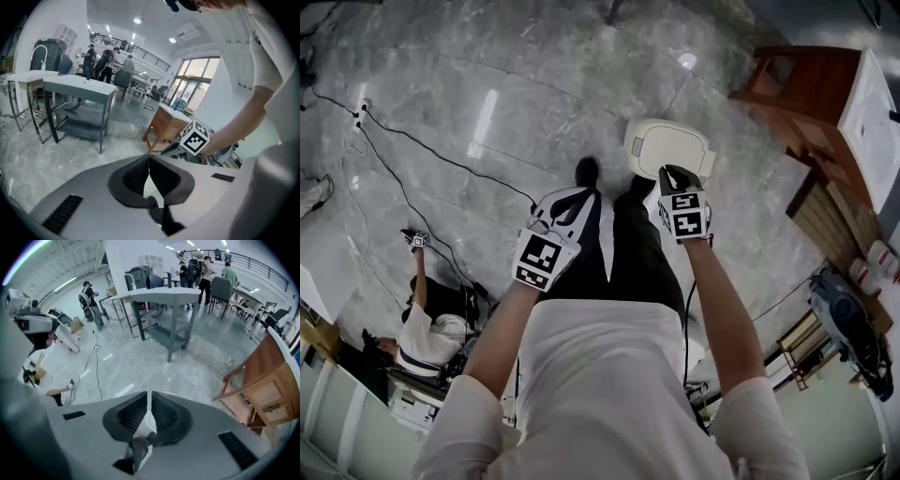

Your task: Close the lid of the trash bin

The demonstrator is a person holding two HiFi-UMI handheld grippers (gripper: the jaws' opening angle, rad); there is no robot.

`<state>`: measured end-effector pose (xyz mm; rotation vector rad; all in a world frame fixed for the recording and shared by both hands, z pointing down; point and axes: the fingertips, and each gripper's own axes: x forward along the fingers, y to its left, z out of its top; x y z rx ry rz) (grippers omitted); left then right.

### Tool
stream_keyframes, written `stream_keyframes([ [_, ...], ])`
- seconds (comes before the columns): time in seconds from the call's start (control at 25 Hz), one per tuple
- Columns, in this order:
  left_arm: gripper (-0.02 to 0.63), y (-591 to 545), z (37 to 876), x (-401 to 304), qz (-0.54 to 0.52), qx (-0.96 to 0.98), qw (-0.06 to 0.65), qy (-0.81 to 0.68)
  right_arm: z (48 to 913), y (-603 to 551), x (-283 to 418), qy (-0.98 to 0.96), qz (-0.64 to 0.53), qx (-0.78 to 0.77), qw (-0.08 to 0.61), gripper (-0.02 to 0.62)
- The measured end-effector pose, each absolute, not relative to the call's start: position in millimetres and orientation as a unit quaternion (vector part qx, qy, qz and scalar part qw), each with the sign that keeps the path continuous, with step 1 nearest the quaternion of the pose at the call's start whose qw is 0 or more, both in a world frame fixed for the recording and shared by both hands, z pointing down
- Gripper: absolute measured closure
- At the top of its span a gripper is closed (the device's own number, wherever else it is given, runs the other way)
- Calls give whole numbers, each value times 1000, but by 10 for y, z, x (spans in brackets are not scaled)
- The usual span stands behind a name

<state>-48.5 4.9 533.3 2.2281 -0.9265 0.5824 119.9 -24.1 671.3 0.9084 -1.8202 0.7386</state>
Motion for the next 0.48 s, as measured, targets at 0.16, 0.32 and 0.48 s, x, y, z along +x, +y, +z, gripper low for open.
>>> stream_keyframes([
  [0.16,588,73,5042,-545,221,859,311,-342,6212,-261,1275,-742,293,415,437,552],
  [0.32,588,77,4775,-604,213,863,306,-342,5720,-204,1384,-742,283,455,403,560],
  [0.48,588,83,4576,-600,206,866,298,-345,5274,-118,1512,-745,273,485,368,561],
])
